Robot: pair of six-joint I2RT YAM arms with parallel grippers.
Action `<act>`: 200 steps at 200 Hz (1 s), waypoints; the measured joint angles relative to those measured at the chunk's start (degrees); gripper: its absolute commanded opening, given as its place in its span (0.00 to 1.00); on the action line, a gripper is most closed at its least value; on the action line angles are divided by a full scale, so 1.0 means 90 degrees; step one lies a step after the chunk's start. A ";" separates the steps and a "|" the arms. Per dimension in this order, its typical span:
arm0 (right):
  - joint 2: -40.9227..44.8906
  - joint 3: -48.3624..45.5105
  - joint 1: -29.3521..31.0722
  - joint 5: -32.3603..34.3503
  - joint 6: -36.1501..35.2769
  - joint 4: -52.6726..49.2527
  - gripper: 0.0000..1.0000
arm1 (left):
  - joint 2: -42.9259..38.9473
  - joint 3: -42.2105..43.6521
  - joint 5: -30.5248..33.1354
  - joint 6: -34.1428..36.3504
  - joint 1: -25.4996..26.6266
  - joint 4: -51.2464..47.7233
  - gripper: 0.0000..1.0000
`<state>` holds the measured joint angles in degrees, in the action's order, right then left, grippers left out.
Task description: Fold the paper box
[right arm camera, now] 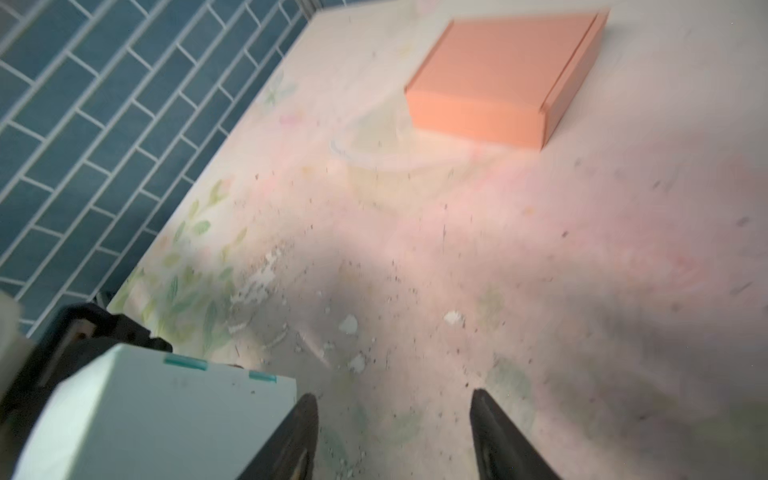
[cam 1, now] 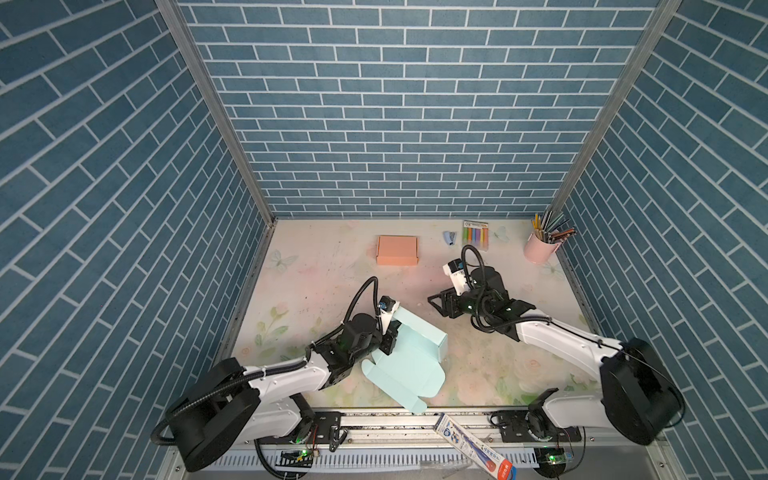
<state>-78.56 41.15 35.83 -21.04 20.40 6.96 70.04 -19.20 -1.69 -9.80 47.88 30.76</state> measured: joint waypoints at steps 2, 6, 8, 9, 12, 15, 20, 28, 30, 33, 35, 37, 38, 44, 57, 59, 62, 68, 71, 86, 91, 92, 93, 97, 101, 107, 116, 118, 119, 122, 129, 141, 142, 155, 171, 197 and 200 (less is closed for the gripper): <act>-0.0056 -0.0022 0.0010 -0.0046 0.0010 0.0017 0.59 | 0.0039 0.0000 0.0002 0.0024 0.0010 0.0022 0.00; -0.0141 -0.0066 0.0019 -0.0126 0.0032 0.0053 0.59 | 0.0097 0.0000 0.0002 0.0049 0.0017 0.0061 0.00; -0.0185 -0.0087 0.0029 -0.0165 0.0036 0.0075 0.59 | 0.0136 0.0000 0.0002 0.0066 0.0019 0.0087 0.00; -0.0199 -0.0095 0.0036 -0.0182 0.0039 0.0080 0.58 | 0.0148 0.0000 0.0002 0.0073 0.0022 0.0095 0.00; -0.0253 -0.0126 0.0053 -0.0233 0.0041 0.0100 0.58 | 0.0194 0.0000 0.0002 0.0090 0.0027 0.0129 0.00; -0.0299 -0.0146 0.0070 -0.0277 0.0041 0.0121 0.58 | 0.0238 0.0000 0.0002 0.0112 0.0032 0.0153 0.00; -0.0374 -0.0170 0.0119 -0.0345 0.0041 0.0148 0.58 | 0.0321 0.0000 0.0002 0.0146 0.0034 0.0216 0.00; -0.0464 -0.0189 0.0216 -0.0437 0.0041 0.0204 0.58 | 0.0454 0.0000 0.0005 0.0192 0.0036 0.0301 0.00; -0.0483 -0.0192 0.0250 -0.0457 0.0039 0.0221 0.58 | 0.0478 0.0000 0.0002 0.0197 0.0036 0.0321 0.00; -0.0503 -0.0202 0.0287 -0.0483 0.0041 0.0245 0.58 | 0.0529 0.0000 0.0007 0.0214 0.0039 0.0355 0.00; -0.0512 -0.0206 0.0318 -0.0510 0.0041 0.0267 0.58 | 0.0556 0.0000 0.0007 0.0219 0.0041 0.0367 0.00; -0.0522 -0.0214 0.0355 -0.0534 0.0041 0.0294 0.57 | 0.0595 0.0000 0.0007 0.0231 0.0044 0.0393 0.00; -0.0522 -0.0216 0.0367 -0.0542 0.0041 0.0304 0.57 | 0.0605 0.0000 0.0007 0.0236 0.0044 0.0401 0.00; -0.0532 -0.0236 0.0449 -0.0612 0.0041 0.0362 0.57 | 0.0697 0.0000 0.0012 0.0262 0.0046 0.0459 0.00; -0.0544 -0.0272 0.0610 -0.0755 0.0051 0.0542 0.57 | 0.0908 0.0000 0.0005 0.0335 0.0049 0.0585 0.00; -0.0546 -0.0274 0.0622 -0.0767 0.0056 0.0563 0.56 | 0.0937 0.0000 0.0005 0.0335 0.0049 0.0602 0.00; -0.0551 -0.0289 0.0653 -0.0787 0.0080 0.0614 0.56 | 0.0984 0.0000 0.0002 0.0357 0.0051 0.0619 0.00; -0.0571 -0.0321 0.0697 -0.0792 0.0095 0.0699 0.56 | 0.1073 0.0000 0.0005 0.0374 0.0053 0.0648 0.00; -0.0576 -0.0340 0.0699 -0.0799 0.0100 0.0755 0.56 | 0.1122 0.0000 0.0010 0.0379 0.0053 0.0670 0.00; -0.0646 -0.0488 0.0687 -0.0828 0.0211 0.0996 0.54 | 0.1353 -0.0005 0.0017 0.0432 0.0056 0.0799 0.00; -0.0678 -0.0549 0.0687 -0.0831 0.0248 0.1059 0.54 | 0.1426 -0.0005 0.0017 0.0457 0.0056 0.0821 0.00; -0.0687 -0.0563 0.0687 -0.0833 0.0257 0.1083 0.54 | 0.1435 -0.0005 0.0017 0.0457 0.0056 0.0826 0.00; -0.0690 -0.0573 0.0687 -0.0833 0.0257 0.1093 0.54 | 0.1450 -0.0005 0.0019 0.0457 0.0056 0.0833 0.00; -0.0716 -0.0627 0.0685 -0.0835 0.0282 0.1149 0.54 | 0.1498 -0.0005 0.0015 0.0474 0.0058 0.0843 0.00; -0.0741 -0.0668 0.0685 -0.0838 0.0313 0.1190 0.54 | 0.1542 -0.0005 0.0015 0.0476 0.0061 0.0850 0.00; -0.0777 -0.0748 0.0685 -0.0850 0.0369 0.1268 0.54 | 0.1615 -0.0005 0.0010 0.0495 0.0068 0.0857 0.00; -0.0826 -0.0845 0.0685 -0.0857 0.0432 0.1362 0.53 | 0.1702 -0.0012 0.0005 0.0510 0.0073 0.0916 0.00; -0.0835 -0.0867 0.0685 -0.0857 0.0432 0.1382 0.53 | 0.1712 -0.0017 0.0005 0.0517 0.0073 0.0933 0.00; -0.0838 -0.0872 0.0682 -0.0857 0.0435 0.1392 0.53 | 0.1719 -0.0019 0.0005 0.0522 0.0073 0.0937 0.00; -0.0852 -0.0901 0.0680 -0.0852 0.0464 0.1428 0.52 | 0.1734 -0.0027 0.0005 0.0525 0.0078 0.0959 0.00; -0.0872 -0.0945 0.0673 -0.0852 0.0525 0.1477 0.52 | 0.1773 -0.0032 0.0002 0.0542 0.0078 0.1005 0.02; -0.0877 -0.0976 0.0665 -0.0823 0.0556 0.1532 0.52 | 0.1831 -0.0041 0.0002 0.0554 0.0078 0.1086 0.03; -0.0877 -0.0976 0.0665 -0.0821 0.0561 0.1535 0.52 | 0.1834 -0.0044 0.0002 0.0554 0.0078 0.1090 0.03; -0.0874 -0.0976 0.0665 -0.0758 0.0571 0.1549 0.51 | 0.1897 -0.0053 0.0007 0.0563 0.0078 0.1173 0.05; -0.0848 -0.0976 0.0668 -0.0687 0.0568 0.1528 0.51 | 0.1943 -0.0053 0.0007 0.0571 0.0078 0.1251 0.07; -0.0804 -0.0976 0.0685 -0.0585 0.0566 0.1438 0.50 | 0.1955 -0.0053 0.0005 0.0578 0.0085 0.1290 0.09; -0.0797 -0.0976 0.0687 -0.0580 0.0566 0.1423 0.51 | 0.1955 -0.0053 0.0005 0.0580 0.0085 0.1290 0.10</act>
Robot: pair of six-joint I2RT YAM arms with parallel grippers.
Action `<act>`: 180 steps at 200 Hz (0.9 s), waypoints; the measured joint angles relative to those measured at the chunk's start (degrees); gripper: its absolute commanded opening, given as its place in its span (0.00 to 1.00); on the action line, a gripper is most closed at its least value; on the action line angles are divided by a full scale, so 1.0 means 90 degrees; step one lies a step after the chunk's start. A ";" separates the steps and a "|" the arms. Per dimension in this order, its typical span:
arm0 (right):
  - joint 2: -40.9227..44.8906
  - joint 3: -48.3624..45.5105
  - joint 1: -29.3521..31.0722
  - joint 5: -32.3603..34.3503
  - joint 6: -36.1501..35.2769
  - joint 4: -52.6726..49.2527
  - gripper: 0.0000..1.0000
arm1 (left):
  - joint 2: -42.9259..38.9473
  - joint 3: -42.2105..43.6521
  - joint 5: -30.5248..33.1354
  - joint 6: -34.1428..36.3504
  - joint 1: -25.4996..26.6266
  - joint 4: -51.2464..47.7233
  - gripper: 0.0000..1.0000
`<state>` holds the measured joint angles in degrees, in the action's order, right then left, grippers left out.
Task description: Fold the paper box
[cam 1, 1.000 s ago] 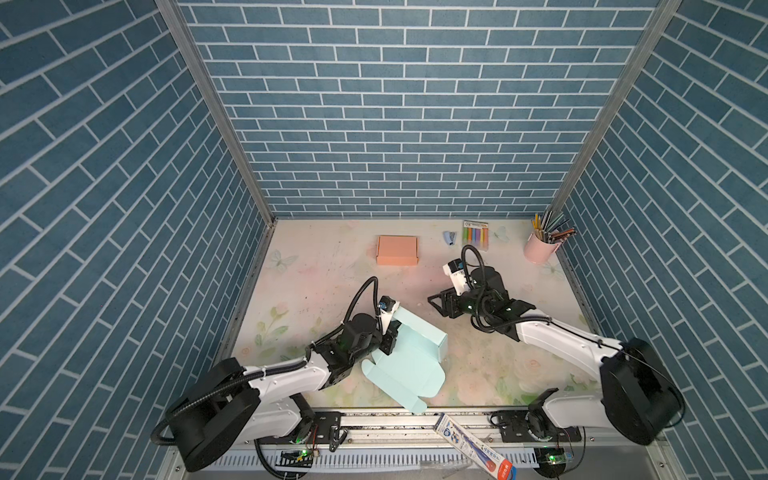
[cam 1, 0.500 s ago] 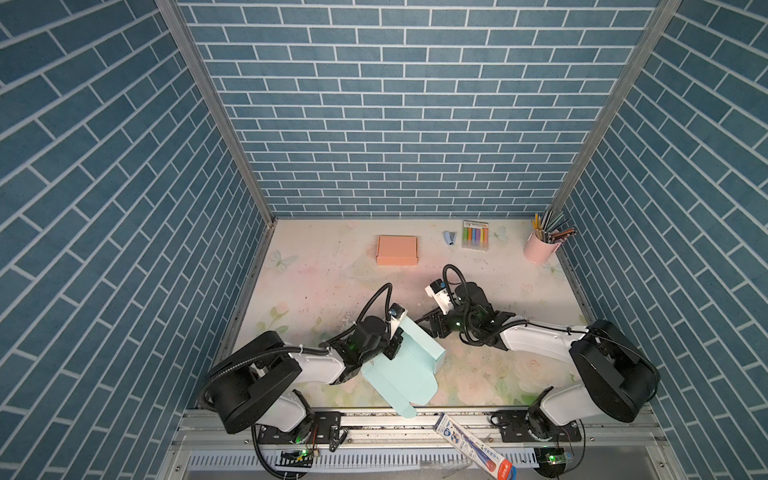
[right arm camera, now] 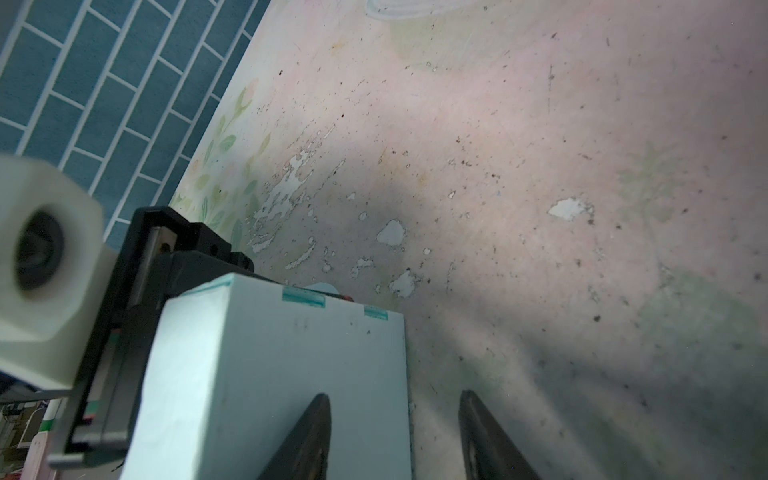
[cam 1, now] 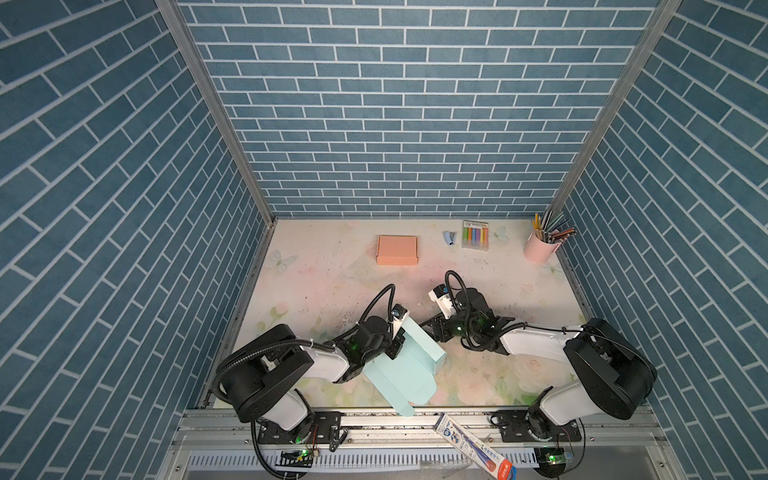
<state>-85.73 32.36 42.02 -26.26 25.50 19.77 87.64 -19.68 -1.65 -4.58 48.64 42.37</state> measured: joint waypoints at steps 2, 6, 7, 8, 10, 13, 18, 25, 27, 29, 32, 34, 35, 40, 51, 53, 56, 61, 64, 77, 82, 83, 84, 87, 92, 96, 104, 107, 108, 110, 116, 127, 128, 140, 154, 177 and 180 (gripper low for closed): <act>0.0005 0.0000 0.0000 0.0010 0.0000 -0.0010 0.51 | 0.0000 0.0000 0.0000 0.0000 0.0000 0.0000 0.10; 0.0012 0.0000 0.0002 0.0019 0.0000 -0.0019 0.51 | -0.0002 0.0000 0.0000 0.0002 0.0002 0.0000 0.11; 0.0017 0.0000 0.0005 0.0024 0.0000 -0.0029 0.51 | -0.0005 0.0000 0.0000 0.0005 0.0002 0.0000 0.11; 0.0017 0.0000 0.0005 0.0029 0.0000 -0.0032 0.51 | -0.0005 0.0000 0.0000 0.0005 0.0002 0.0000 0.11; 0.0022 0.0000 0.0005 0.0036 0.0000 -0.0036 0.50 | -0.0007 0.0000 0.0000 0.0007 0.0002 0.0000 0.11; 0.0029 0.0000 0.0005 0.0044 0.0000 -0.0044 0.50 | -0.0012 0.0000 0.0000 0.0005 0.0002 -0.0002 0.12; 0.0034 0.0000 0.0010 0.0058 0.0000 -0.0056 0.50 | -0.0019 0.0000 0.0000 0.0005 0.0005 -0.0002 0.13; 0.0041 0.0000 0.0017 0.0068 0.0000 -0.0083 0.50 | -0.0024 0.0000 0.0007 0.0000 0.0005 0.0002 0.14; 0.0041 0.0000 0.0019 0.0073 0.0000 -0.0090 0.50 | -0.0029 0.0000 0.0007 -0.0007 0.0005 0.0005 0.14; 0.0044 0.0000 0.0022 0.0078 0.0000 -0.0100 0.50 | -0.0029 0.0000 0.0010 -0.0015 0.0005 0.0007 0.15; 0.0044 0.0000 0.0024 0.0087 0.0000 -0.0109 0.50 | -0.0029 0.0000 0.0010 -0.0010 0.0005 0.0015 0.15; 0.0046 0.0000 0.0027 0.0090 0.0000 -0.0117 0.50 | -0.0029 0.0000 0.0010 -0.0017 0.0002 0.0022 0.15; 0.0046 0.0000 0.0029 0.0090 0.0000 -0.0121 0.50 | -0.0029 0.0000 0.0010 -0.0019 0.0002 0.0022 0.15; 0.0051 0.0000 0.0034 0.0109 0.0002 -0.0138 0.50 | -0.0029 0.0000 0.0010 -0.0017 0.0005 0.0039 0.15; 0.0070 0.0000 0.0039 0.0153 0.0002 -0.0165 0.50 | -0.0029 0.0000 0.0007 -0.0032 0.0007 0.0073 0.16; 0.0078 0.0000 0.0039 0.0170 0.0000 -0.0172 0.50 | -0.0029 0.0000 0.0007 -0.0034 0.0012 0.0078 0.16; 0.0090 0.0000 0.0039 0.0182 0.0000 -0.0182 0.50 | -0.0029 0.0000 0.0007 -0.0034 0.0015 0.0085 0.16; 0.0117 0.0000 0.0041 0.0209 0.0002 -0.0202 0.50 | -0.0029 0.0000 0.0007 -0.0039 0.0027 0.0097 0.16; 0.0136 0.0000 0.0039 0.0231 0.0002 -0.0211 0.50 | -0.0029 0.0000 0.0007 -0.0039 0.0036 0.0104 0.16; 0.0204 0.0000 0.0039 0.0304 0.0000 -0.0226 0.50 | -0.0029 0.0000 0.0010 -0.0056 0.0073 0.0124 0.17; 0.0228 0.0000 0.0039 0.0330 0.0002 -0.0240 0.50 | -0.0029 0.0000 0.0010 -0.0058 0.0090 0.0131 0.17; 0.0233 0.0000 0.0039 0.0333 0.0000 -0.0243 0.50 | -0.0029 0.0000 0.0010 -0.0058 0.0092 0.0134 0.17; 0.0236 0.0000 0.0039 0.0338 0.0002 -0.0245 0.50 | -0.0029 0.0000 0.0010 -0.0061 0.0097 0.0136 0.17; 0.0248 0.0000 0.0039 0.0350 0.0002 -0.0250 0.50 | -0.0029 0.0000 0.0010 -0.0061 0.0104 0.0138 0.17; 0.0265 0.0000 0.0039 0.0374 0.0000 -0.0262 0.50 | -0.0029 0.0000 0.0015 -0.0063 0.0119 0.0141 0.17; 0.0272 0.0002 0.0039 0.0396 0.0000 -0.0272 0.50 | -0.0029 0.0000 0.0019 -0.0063 0.0129 0.0141 0.17; 0.0279 0.0005 0.0036 0.0432 0.0000 -0.0308 0.50 | -0.0032 0.0002 0.0029 -0.0066 0.0138 0.0141 0.17; 0.0284 0.0005 0.0034 0.0459 0.0000 -0.0330 0.50 | -0.0034 0.0007 0.0032 -0.0066 0.0143 0.0141 0.17; 0.0284 0.0005 0.0034 0.0464 0.0000 -0.0335 0.50 | -0.0034 0.0007 0.0032 -0.0066 0.0143 0.0141 0.17; 0.0291 0.0005 0.0034 0.0474 0.0000 -0.0347 0.50 | -0.0034 0.0007 0.0034 -0.0066 0.0143 0.0141 0.17; 0.0308 0.0005 0.0032 0.0512 0.0000 -0.0398 0.50 | -0.0041 0.0015 0.0041 -0.0068 0.0146 0.0141 0.17; 0.0367 0.0005 0.0002 0.0568 -0.0002 -0.0491 0.50 | -0.0061 0.0024 0.0046 -0.0066 0.0148 0.0141 0.18; 0.0374 0.0005 -0.0002 0.0573 -0.0002 -0.0495 0.50 | -0.0061 0.0027 0.0046 -0.0068 0.0148 0.0141 0.18; 0.0442 0.0005 -0.0039 0.0617 -0.0002 -0.0568 0.50 | -0.0078 0.0036 0.0053 -0.0066 0.0155 0.0141 0.18; 0.0500 0.0005 -0.0070 0.0639 -0.0002 -0.0597 0.50 | -0.0078 0.0039 0.0058 -0.0068 0.0172 0.0138 0.20; 0.0576 0.0005 -0.0143 0.0682 -0.0002 -0.0641 0.50 | -0.0083 0.0039 0.0063 -0.0068 0.0189 0.0138 0.22; 0.0583 0.0005 -0.0148 0.0687 -0.0005 -0.0646 0.50 | -0.0085 0.0041 0.0066 -0.0066 0.0189 0.0136 0.23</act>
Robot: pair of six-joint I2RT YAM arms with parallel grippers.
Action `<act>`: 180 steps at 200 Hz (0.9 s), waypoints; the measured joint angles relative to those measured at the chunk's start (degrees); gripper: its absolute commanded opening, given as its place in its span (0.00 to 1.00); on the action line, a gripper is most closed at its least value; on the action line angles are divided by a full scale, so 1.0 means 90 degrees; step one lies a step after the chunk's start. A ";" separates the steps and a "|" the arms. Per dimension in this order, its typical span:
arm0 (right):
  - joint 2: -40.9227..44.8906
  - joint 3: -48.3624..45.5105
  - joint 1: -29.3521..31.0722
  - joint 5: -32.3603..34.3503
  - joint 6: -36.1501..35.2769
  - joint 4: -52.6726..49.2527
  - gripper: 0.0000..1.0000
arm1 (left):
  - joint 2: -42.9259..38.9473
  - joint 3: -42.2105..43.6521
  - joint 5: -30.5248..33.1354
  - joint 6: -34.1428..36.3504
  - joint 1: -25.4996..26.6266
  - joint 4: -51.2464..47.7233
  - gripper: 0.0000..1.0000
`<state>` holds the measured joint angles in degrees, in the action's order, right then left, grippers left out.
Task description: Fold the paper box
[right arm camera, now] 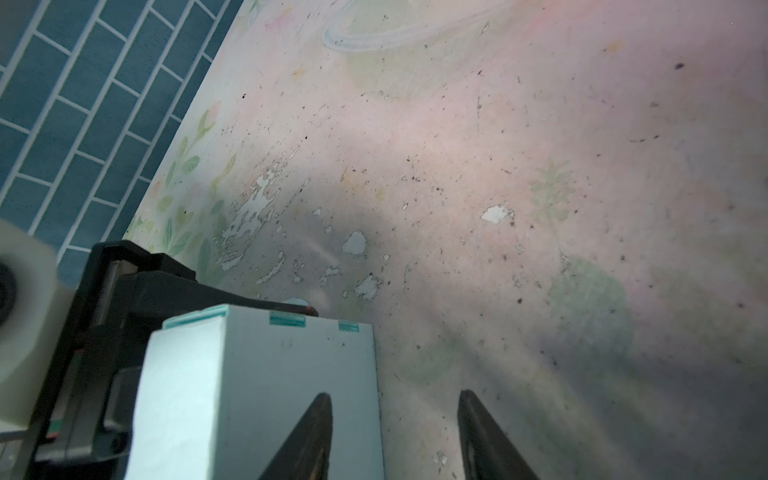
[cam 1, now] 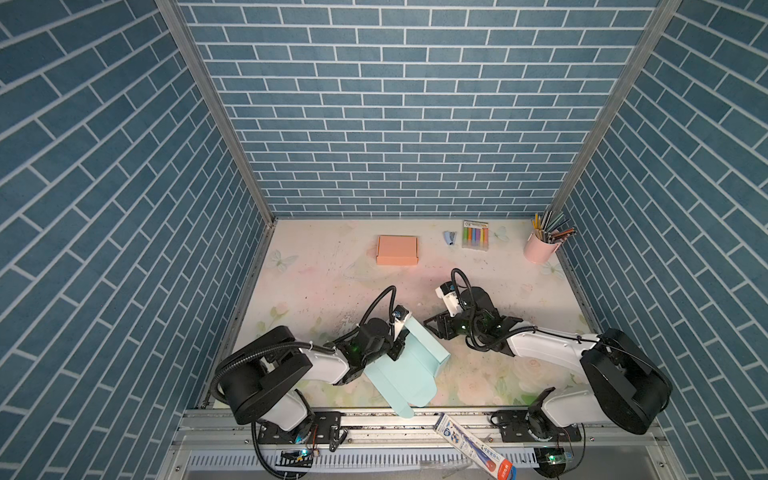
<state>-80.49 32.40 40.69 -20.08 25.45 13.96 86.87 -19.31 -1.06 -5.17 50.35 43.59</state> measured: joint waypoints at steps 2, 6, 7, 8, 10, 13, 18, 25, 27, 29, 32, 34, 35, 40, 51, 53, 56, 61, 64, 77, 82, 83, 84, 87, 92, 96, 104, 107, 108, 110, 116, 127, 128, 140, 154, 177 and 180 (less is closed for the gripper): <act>0.0007 0.0000 -0.0002 0.0005 0.0000 -0.0007 0.50 | -0.0007 0.0000 0.0000 -0.0002 0.0000 0.0000 0.23; 0.0022 0.0000 -0.0015 0.0017 0.0000 -0.0022 0.50 | -0.0017 0.0002 0.0005 -0.0002 0.0002 0.0000 0.23; 0.0022 0.0000 -0.0015 0.0022 0.0000 -0.0027 0.50 | -0.0019 0.0002 0.0007 -0.0002 0.0002 -0.0002 0.23; 0.0024 0.0000 -0.0017 0.0022 0.0000 -0.0029 0.50 | -0.0024 0.0002 0.0010 -0.0002 0.0002 -0.0002 0.23; 0.0034 0.0000 -0.0019 0.0027 0.0000 -0.0034 0.50 | -0.0029 0.0002 0.0012 0.0000 0.0005 -0.0002 0.23; 0.0049 0.0000 -0.0024 0.0036 -0.0002 -0.0051 0.50 | -0.0046 0.0005 0.0015 0.0000 0.0007 -0.0002 0.24; 0.0075 0.0000 -0.0027 0.0049 -0.0010 -0.0078 0.50 | -0.0070 0.0007 0.0019 -0.0002 0.0010 -0.0005 0.25; 0.0121 0.0000 -0.0036 0.0075 -0.0027 -0.0141 0.50 | -0.0119 0.0010 0.0027 0.0000 0.0015 -0.0017 0.26; 0.0136 0.0000 -0.0039 0.0090 -0.0027 -0.0165 0.50 | -0.0134 0.0012 0.0034 -0.0005 0.0019 -0.0022 0.26; 0.0153 0.0000 -0.0041 0.0097 -0.0027 -0.0182 0.50 | -0.0146 0.0012 0.0039 -0.0007 0.0019 -0.0022 0.26; 0.0180 0.0000 -0.0041 0.0104 -0.0032 -0.0221 0.50 | -0.0170 0.0019 0.0044 -0.0010 0.0022 -0.0024 0.26; 0.0197 0.0000 -0.0044 0.0117 -0.0034 -0.0243 0.50 | -0.0187 0.0022 0.0044 -0.0007 0.0024 -0.0024 0.26; 0.0202 0.0000 -0.0044 0.0119 -0.0034 -0.0253 0.50 | -0.0194 0.0022 0.0046 -0.0012 0.0022 -0.0024 0.27; 0.0262 0.0000 -0.0053 0.0148 -0.0044 -0.0323 0.51 | -0.0238 0.0041 0.0056 -0.0019 0.0024 -0.0024 0.27; 0.0425 0.0032 -0.0058 0.0216 -0.0061 -0.0556 0.53 | -0.0342 0.0107 0.0085 -0.0051 0.0024 -0.0029 0.28; 0.0464 0.0049 -0.0056 0.0238 -0.0073 -0.0622 0.54 | -0.0364 0.0124 0.0087 -0.0049 0.0024 -0.0029 0.28; 0.0515 0.0075 -0.0056 0.0270 -0.0097 -0.0702 0.55 | -0.0391 0.0148 0.0092 -0.0061 0.0024 -0.0034 0.29; 0.0624 0.0119 -0.0044 0.0330 -0.0124 -0.0843 0.56 | -0.0452 0.0194 0.0092 -0.0070 0.0024 -0.0051 0.29; 0.0709 0.0170 -0.0022 0.0384 -0.0175 -0.0964 0.57 | -0.0495 0.0233 0.0095 -0.0095 0.0024 -0.0056 0.29; 0.1042 0.0369 0.0049 0.0576 -0.0272 -0.1360 0.61 | -0.0673 0.0381 0.0097 -0.0170 0.0034 -0.0124 0.32; 0.1200 0.0474 0.0095 0.0658 -0.0313 -0.1532 0.62 | -0.0760 0.0447 0.0095 -0.0202 0.0039 -0.0165 0.34; 0.1217 0.0488 0.0102 0.0663 -0.0323 -0.1552 0.62 | -0.0782 0.0469 0.0097 -0.0219 0.0041 -0.0177 0.35; 0.1258 0.0517 0.0119 0.0678 -0.0342 -0.1593 0.63 | -0.0797 0.0478 0.0097 -0.0231 0.0041 -0.0185 0.35; 0.1331 0.0578 0.0153 0.0724 -0.0355 -0.1678 0.63 | -0.0860 0.0520 0.0095 -0.0245 0.0046 -0.0223 0.36; 0.1447 0.0687 0.0221 0.0782 -0.0391 -0.1819 0.64 | -0.0969 0.0585 0.0092 -0.0318 0.0053 -0.0304 0.37; 0.1542 0.0792 0.0296 0.0867 -0.0427 -0.1945 0.66 | -0.1047 0.0624 0.0092 -0.0355 0.0066 -0.0379 0.38; 0.1676 0.0979 0.0452 0.0988 -0.0498 -0.2164 0.68 | -0.1217 0.0682 0.0092 -0.0478 0.0095 -0.0571 0.41; 0.1710 0.1039 0.0515 0.1020 -0.0498 -0.2227 0.69 | -0.1290 0.0690 0.0100 -0.0527 0.0114 -0.0678 0.42; 0.1724 0.1066 0.0542 0.1052 -0.0508 -0.2259 0.70 | -0.1304 0.0690 0.0102 -0.0532 0.0119 -0.0704 0.43; 0.1746 0.1110 0.0580 0.1081 -0.0534 -0.2305 0.71 | -0.1348 0.0690 0.0102 -0.0576 0.0131 -0.0763 0.43; 0.1785 0.1222 0.0719 0.1161 -0.0556 -0.2441 0.72 | -0.1489 0.0687 0.0112 -0.0690 0.0175 -0.0945 0.46; 0.1792 0.1389 0.0976 0.1299 -0.0597 -0.2667 0.73 | -0.1785 0.0685 0.0114 -0.0916 0.0257 -0.1297 0.48; 0.1790 0.1401 0.0996 0.1311 -0.0600 -0.2679 0.73 | -0.1802 0.0685 0.0112 -0.0930 0.0265 -0.1321 0.48; 0.1700 0.1532 0.1263 0.1481 -0.0651 -0.2909 0.75 | -0.2123 0.0661 0.0114 -0.1241 0.0355 -0.1753 0.51; 0.1501 0.1627 0.1513 0.1649 -0.0692 -0.3147 0.76 | -0.2487 0.0607 0.0136 -0.1605 0.0491 -0.2346 0.53; 0.1190 0.1649 0.1766 0.1821 -0.0738 -0.3473 0.77 | -0.3121 0.0576 0.0158 -0.2244 0.0619 -0.3327 0.55; 0.1156 0.1649 0.1780 0.1843 -0.0753 -0.3521 0.77 | -0.3213 0.0576 0.0163 -0.2324 0.0624 -0.3458 0.55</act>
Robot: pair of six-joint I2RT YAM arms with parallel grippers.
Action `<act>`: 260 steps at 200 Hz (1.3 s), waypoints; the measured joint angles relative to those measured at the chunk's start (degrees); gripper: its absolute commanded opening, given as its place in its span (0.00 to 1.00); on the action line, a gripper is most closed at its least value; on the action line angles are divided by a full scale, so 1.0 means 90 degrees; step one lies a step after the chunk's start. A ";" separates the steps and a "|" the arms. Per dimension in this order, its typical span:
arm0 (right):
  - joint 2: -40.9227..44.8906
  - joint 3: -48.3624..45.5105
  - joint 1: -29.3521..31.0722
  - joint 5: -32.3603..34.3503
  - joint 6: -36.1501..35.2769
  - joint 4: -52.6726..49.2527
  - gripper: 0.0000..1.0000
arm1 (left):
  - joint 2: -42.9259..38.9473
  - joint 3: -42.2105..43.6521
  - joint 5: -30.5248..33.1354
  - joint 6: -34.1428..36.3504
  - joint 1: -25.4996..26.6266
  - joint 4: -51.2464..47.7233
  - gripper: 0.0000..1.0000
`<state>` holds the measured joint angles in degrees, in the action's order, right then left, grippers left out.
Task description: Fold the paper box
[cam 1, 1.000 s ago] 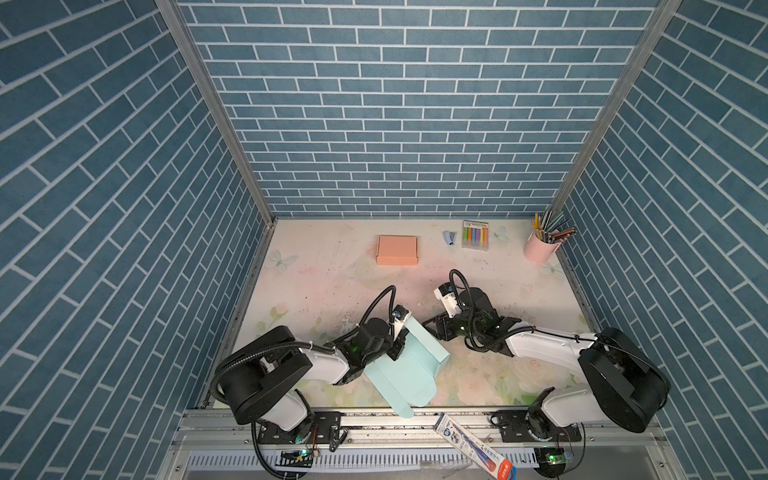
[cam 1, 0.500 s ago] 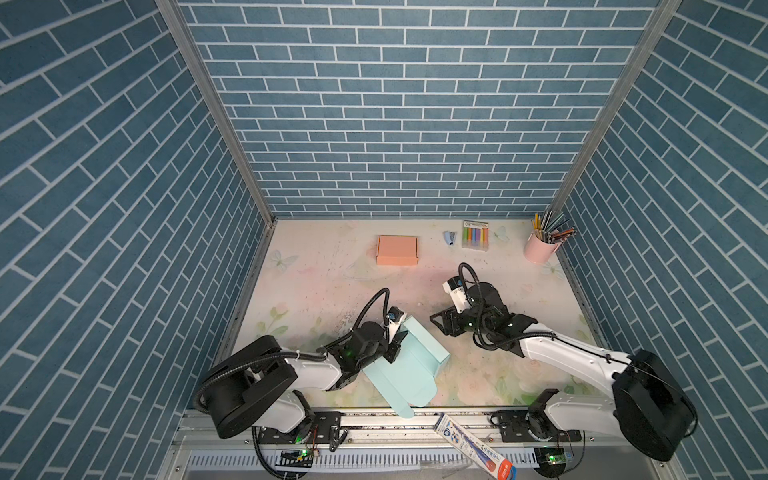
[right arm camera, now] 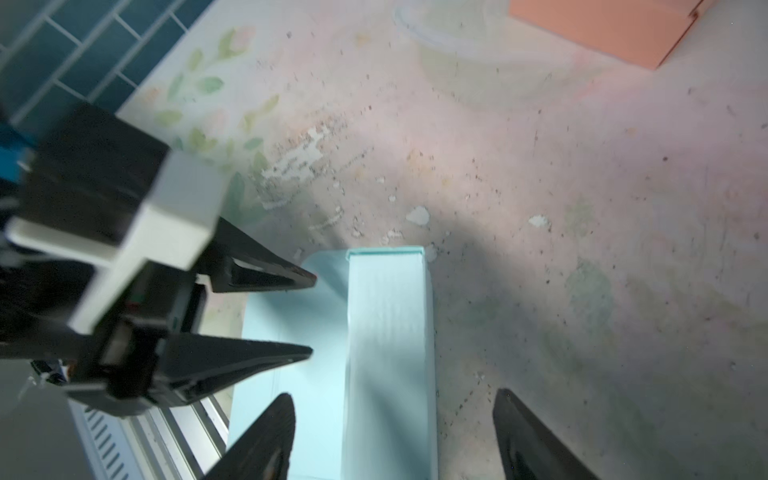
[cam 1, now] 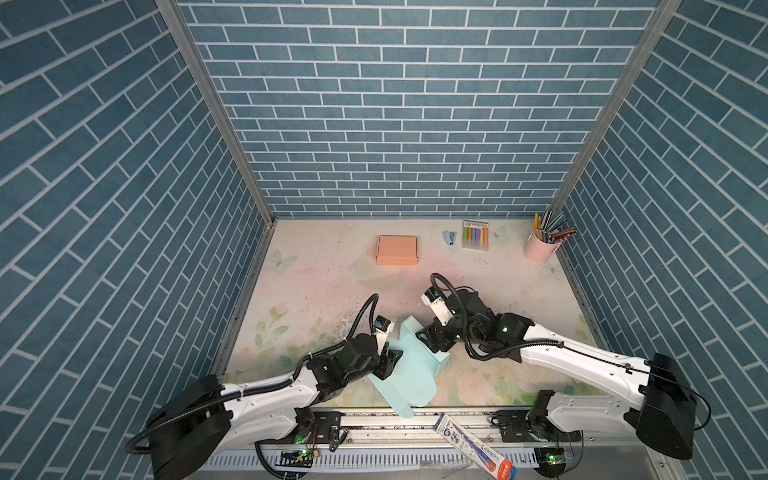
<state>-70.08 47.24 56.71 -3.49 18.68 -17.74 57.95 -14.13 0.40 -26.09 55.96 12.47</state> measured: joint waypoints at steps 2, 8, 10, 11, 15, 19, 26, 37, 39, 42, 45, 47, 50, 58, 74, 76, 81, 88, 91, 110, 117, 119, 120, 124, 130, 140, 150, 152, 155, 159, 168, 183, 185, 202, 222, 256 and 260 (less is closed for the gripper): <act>-0.0017 0.0000 0.0007 0.0012 -0.0012 -0.0032 0.77 | -0.0066 0.0000 0.0000 -0.0063 0.0002 -0.0087 0.55; -0.0056 0.0000 0.0029 0.0058 -0.0034 -0.0107 0.76 | -0.0240 0.0000 0.0010 -0.0214 0.0005 -0.0323 0.55; -0.0063 0.0000 0.0036 0.0070 -0.0049 -0.0126 0.76 | -0.0294 0.0000 0.0015 -0.0260 0.0005 -0.0401 0.56; -0.0068 0.0000 0.0036 0.0075 -0.0053 -0.0134 0.77 | -0.0313 0.0000 0.0017 -0.0277 0.0005 -0.0425 0.55; -0.0090 0.0000 0.0049 0.0102 -0.0075 -0.0172 0.77 | -0.0442 0.0000 0.0019 -0.0386 0.0007 -0.0590 0.55; -0.0102 0.0000 0.0053 0.0119 -0.0087 -0.0197 0.77 | -0.0546 0.0000 0.0027 -0.0471 0.0007 -0.0719 0.55; -0.0136 0.0007 0.0073 0.0153 -0.0124 -0.0245 0.77 | -0.0733 0.0000 0.0051 -0.0624 0.0010 -0.0954 0.56; -0.0187 0.0022 0.0087 0.0189 -0.0138 -0.0306 0.77 | -0.1013 -0.0002 0.0112 -0.0848 0.0010 -0.1319 0.57; -0.0197 0.0029 0.0090 0.0194 -0.0138 -0.0318 0.77 | -0.1071 -0.0002 0.0126 -0.0889 0.0010 -0.1396 0.57; -0.0219 0.0034 0.0095 0.0197 -0.0138 -0.0325 0.77 | -0.1144 -0.0005 0.0146 -0.0940 0.0010 -0.1491 0.58; -0.0238 0.0044 0.0104 0.0199 -0.0141 -0.0335 0.77 | -0.1205 -0.0007 0.0163 -0.0996 0.0010 -0.1579 0.59; -0.0255 0.0051 0.0109 0.0202 -0.0141 -0.0335 0.77 | -0.1263 -0.0012 0.0180 -0.1030 0.0010 -0.1654 0.59; -0.0274 0.0058 0.0119 0.0202 -0.0146 -0.0340 0.77 | -0.1307 -0.0015 0.0189 -0.1069 0.0010 -0.1719 0.59; -0.0335 0.0078 0.0148 0.0202 -0.0168 -0.0330 0.77 | -0.1481 -0.0024 0.0238 -0.1200 0.0005 -0.1948 0.60; -0.0440 0.0083 0.0185 0.0199 -0.0177 -0.0313 0.76 | -0.1727 -0.0087 0.0311 -0.1404 -0.0012 -0.2329 0.61; -0.0449 0.0083 0.0187 0.0199 -0.0177 -0.0313 0.76 | -0.1741 -0.0095 0.0318 -0.1423 -0.0015 -0.2358 0.61; -0.0478 0.0083 0.0194 0.0202 -0.0180 -0.0316 0.75 | -0.1783 -0.0124 0.0342 -0.1484 -0.0024 -0.2472 0.61; -0.0508 0.0083 0.0197 0.0211 -0.0182 -0.0313 0.75 | -0.1814 -0.0168 0.0376 -0.1566 -0.0029 -0.2620 0.61; -0.0517 0.0083 0.0197 0.0219 -0.0177 -0.0313 0.74 | -0.1821 -0.0187 0.0384 -0.1593 -0.0034 -0.2681 0.62; -0.0551 0.0083 0.0199 0.0340 -0.0175 -0.0316 0.72 | -0.1880 -0.0304 0.0454 -0.1785 -0.0051 -0.3053 0.62; -0.0559 0.0083 0.0199 0.0381 -0.0177 -0.0318 0.70 | -0.1936 -0.0333 0.0481 -0.1848 -0.0061 -0.3169 0.62; -0.0561 0.0083 0.0199 0.0391 -0.0177 -0.0316 0.70 | -0.1950 -0.0335 0.0486 -0.1860 -0.0063 -0.3186 0.62; -0.0561 0.0080 0.0199 0.0393 -0.0180 -0.0318 0.70 | -0.1970 -0.0338 0.0491 -0.1872 -0.0068 -0.3201 0.62; -0.0566 0.0083 0.0197 0.0413 -0.0175 -0.0316 0.70 | -0.2006 -0.0345 0.0500 -0.1904 -0.0078 -0.3240 0.62; -0.0573 0.0080 0.0187 0.0435 -0.0177 -0.0311 0.69 | -0.2089 -0.0357 0.0503 -0.1955 -0.0102 -0.3308 0.62; -0.0588 0.0078 0.0136 0.0444 -0.0175 -0.0304 0.68 | -0.2205 -0.0372 0.0503 -0.2018 -0.0153 -0.3398 0.62; -0.0595 0.0063 0.0078 0.0401 -0.0172 -0.0255 0.66 | -0.2314 -0.0384 0.0503 -0.2079 -0.0206 -0.3480 0.63; -0.0593 0.0053 0.0058 0.0386 -0.0170 -0.0238 0.66 | -0.2336 -0.0386 0.0503 -0.2089 -0.0219 -0.3495 0.63; -0.0590 0.0039 0.0027 0.0369 -0.0160 -0.0209 0.65 | -0.2358 -0.0391 0.0503 -0.2106 -0.0231 -0.3514 0.63; -0.0578 0.0005 -0.0024 0.0340 -0.0148 -0.0153 0.64 | -0.2382 -0.0393 0.0503 -0.2125 -0.0243 -0.3534 0.63; -0.0539 -0.0095 -0.0172 0.0240 -0.0107 -0.0034 0.62 | -0.2421 -0.0401 0.0500 -0.2164 -0.0270 -0.3575 0.63; -0.0401 -0.0330 -0.0474 0.0041 -0.0053 0.0160 0.60 | -0.2441 -0.0403 0.0503 -0.2217 -0.0287 -0.3611 0.63; -0.0372 -0.0367 -0.0512 0.0005 -0.0049 0.0180 0.59 | -0.2441 -0.0403 0.0503 -0.2222 -0.0289 -0.3616 0.64; -0.0165 -0.0631 -0.0865 -0.0255 0.0010 0.0338 0.57 | -0.2441 -0.0403 0.0493 -0.2302 -0.0304 -0.3684 0.65; 0.0002 -0.0840 -0.1202 -0.0503 0.0066 0.0512 0.54 | -0.2453 -0.0403 0.0444 -0.2387 -0.0345 -0.3699 0.82; 0.0221 -0.1185 -0.1770 -0.1042 0.0126 0.0867 0.52 | -0.2402 -0.0389 0.0112 -0.2616 -0.0355 -0.3405 0.88; 0.0250 -0.1229 -0.1851 -0.1105 0.0141 0.0911 0.52 | -0.2392 -0.0372 0.0073 -0.2652 -0.0355 -0.3320 0.88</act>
<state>-67.83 36.18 40.05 -13.43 19.94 -9.54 36.42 -17.47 1.06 -49.95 52.77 -17.41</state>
